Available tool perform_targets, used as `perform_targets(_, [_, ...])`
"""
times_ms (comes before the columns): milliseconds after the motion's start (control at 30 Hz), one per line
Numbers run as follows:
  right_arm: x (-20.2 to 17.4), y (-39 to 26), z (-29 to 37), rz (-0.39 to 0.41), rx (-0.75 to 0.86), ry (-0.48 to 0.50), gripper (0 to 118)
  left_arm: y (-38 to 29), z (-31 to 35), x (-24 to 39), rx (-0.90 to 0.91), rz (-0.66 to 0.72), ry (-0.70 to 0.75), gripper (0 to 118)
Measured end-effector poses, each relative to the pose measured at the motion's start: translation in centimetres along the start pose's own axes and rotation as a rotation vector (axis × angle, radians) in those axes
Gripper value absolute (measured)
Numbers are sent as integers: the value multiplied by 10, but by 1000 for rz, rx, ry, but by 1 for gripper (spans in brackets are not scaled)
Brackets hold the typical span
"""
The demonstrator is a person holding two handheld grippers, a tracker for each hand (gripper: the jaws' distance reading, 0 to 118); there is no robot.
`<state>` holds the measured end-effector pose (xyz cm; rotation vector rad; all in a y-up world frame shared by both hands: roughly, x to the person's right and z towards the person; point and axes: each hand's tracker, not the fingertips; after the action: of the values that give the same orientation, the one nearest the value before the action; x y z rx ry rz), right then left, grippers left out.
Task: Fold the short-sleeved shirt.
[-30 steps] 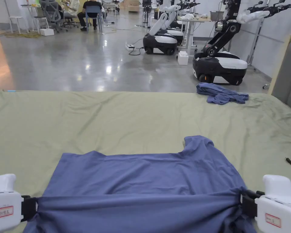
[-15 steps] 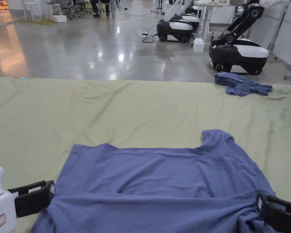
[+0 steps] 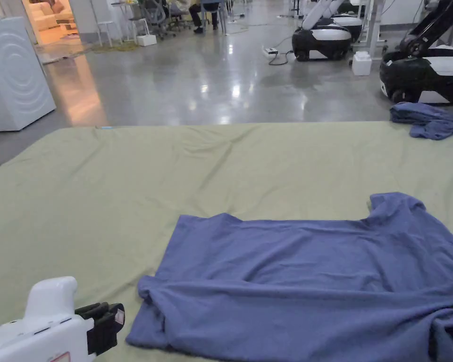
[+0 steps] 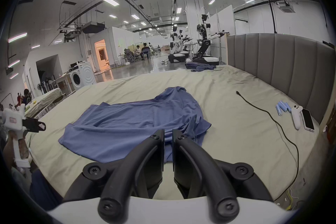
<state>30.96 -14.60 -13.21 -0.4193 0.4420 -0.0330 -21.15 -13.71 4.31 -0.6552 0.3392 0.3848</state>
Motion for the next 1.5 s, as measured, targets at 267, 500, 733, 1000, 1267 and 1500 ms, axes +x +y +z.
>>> perform_targets(267, [3, -2, 6, -28, 4, -15, 12, 25, -102, -14, -345, 38, 87, 118])
perform_targets(500, [19, -10, -3, -31, -59, -69, 14, 4, -112, 24, -326, -203, 169, 57])
perform_targets(733, [40, 3, -70, 6, -291, -53, 118, 4, -101, 30, -310, -188, 97, 13])
perform_targets(1000, [54, -15, -173, -17, -615, -33, 96, 0, -100, 22, -316, -147, 103, 13])
perform_targets(1267, [38, 10, -141, 49, -555, 7, 11, 8, -92, 26, -325, -158, 88, 13])
perform_targets(1500, [34, 48, -69, -27, -398, 75, 11, 24, -17, 39, -227, -109, 3, 12])
